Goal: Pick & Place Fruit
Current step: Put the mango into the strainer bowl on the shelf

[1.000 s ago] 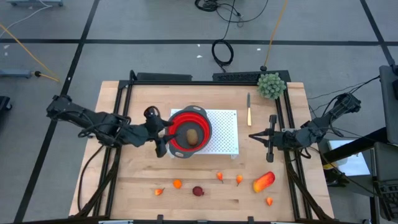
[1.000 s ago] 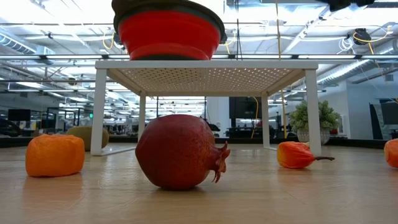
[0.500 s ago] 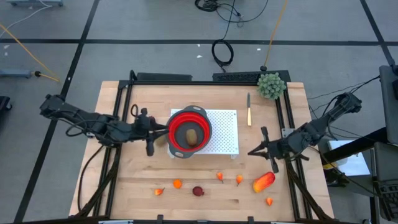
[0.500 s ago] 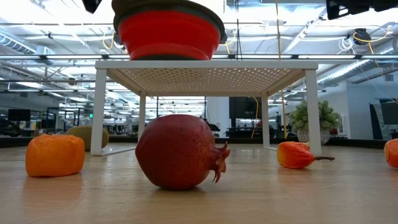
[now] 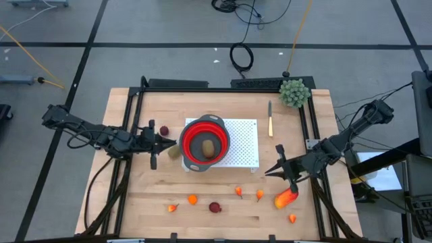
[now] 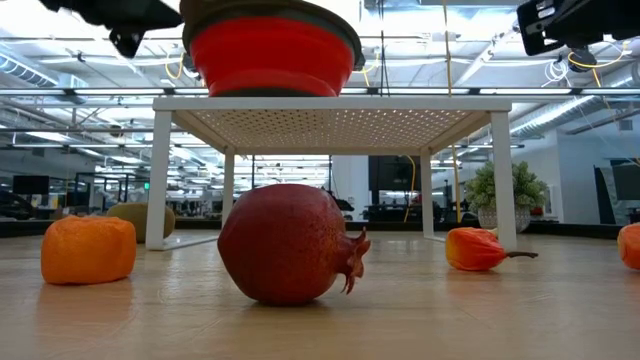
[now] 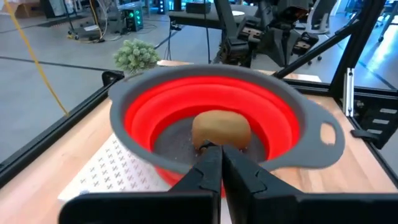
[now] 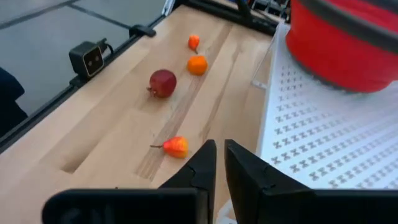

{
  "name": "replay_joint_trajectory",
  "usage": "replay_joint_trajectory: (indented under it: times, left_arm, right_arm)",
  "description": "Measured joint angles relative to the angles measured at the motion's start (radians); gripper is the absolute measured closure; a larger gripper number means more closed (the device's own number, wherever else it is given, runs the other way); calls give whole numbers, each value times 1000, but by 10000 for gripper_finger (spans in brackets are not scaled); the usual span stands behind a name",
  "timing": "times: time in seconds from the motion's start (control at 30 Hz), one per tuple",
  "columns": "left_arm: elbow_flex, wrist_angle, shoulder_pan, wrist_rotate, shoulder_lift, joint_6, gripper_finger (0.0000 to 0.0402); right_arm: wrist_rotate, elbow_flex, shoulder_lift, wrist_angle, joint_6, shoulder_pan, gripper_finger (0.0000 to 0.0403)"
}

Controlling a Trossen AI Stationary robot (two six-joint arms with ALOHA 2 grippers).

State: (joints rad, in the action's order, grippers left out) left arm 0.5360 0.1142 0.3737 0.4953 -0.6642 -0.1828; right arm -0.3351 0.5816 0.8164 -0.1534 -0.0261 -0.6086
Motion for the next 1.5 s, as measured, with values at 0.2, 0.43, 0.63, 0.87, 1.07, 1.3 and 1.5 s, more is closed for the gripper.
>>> replay_joint_trajectory:
  times: [0.2,0.43,0.63,0.87,1.07,1.3,1.5]
  left_arm:
    - [-75,-15,0,-1,78,-2,388]
    - [-142,-45,0,-18,149,-2,391]
    - [-170,-53,0,-28,170,-3,386]
    - [-187,-66,0,-28,169,-5,394]
    - [-187,-66,0,-28,169,-5,382]
    - [-187,-66,0,-28,169,-6,399]
    - [-187,-66,0,-27,169,-7,380]
  right_arm:
    - [0,0,59,-1,19,0,357]
    - [1,0,108,-1,25,0,329]
    - [12,0,125,3,90,0,290]
    - [53,0,125,-23,107,0,233]
    - [53,5,125,-118,112,0,207]
    - [53,119,181,-340,136,0,204]
    - [156,192,265,-478,228,-2,204]
